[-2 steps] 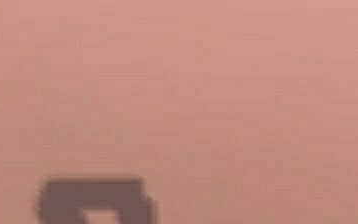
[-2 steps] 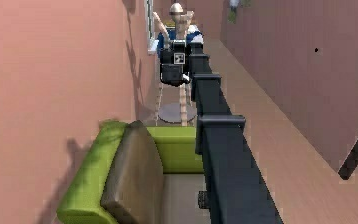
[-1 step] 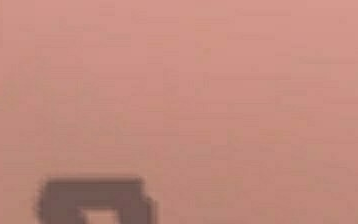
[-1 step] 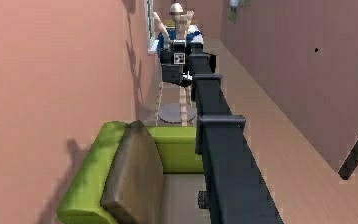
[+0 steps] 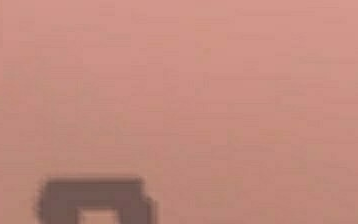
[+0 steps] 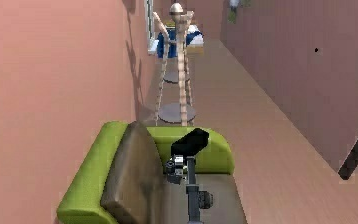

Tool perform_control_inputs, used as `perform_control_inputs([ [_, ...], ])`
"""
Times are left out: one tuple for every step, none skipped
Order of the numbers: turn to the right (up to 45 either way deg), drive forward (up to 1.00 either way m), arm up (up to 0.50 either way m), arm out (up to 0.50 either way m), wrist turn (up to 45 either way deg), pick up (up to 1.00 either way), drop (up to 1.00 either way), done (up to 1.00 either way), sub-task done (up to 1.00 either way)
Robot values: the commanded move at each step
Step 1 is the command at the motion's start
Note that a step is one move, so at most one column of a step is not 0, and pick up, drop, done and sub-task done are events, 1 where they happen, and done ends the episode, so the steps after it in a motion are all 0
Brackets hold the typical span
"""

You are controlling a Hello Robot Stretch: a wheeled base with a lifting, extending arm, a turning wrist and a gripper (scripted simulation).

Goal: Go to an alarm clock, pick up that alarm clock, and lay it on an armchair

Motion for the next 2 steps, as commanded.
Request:
perform_control_inputs([
  [0.0,0.0,-0.32,0.0,0.0,0.0,0.0,0.0,0.0],
  [0.0,0.0,0.0,0.0,0.0,0.0,1.0,0.0,0.0],
])
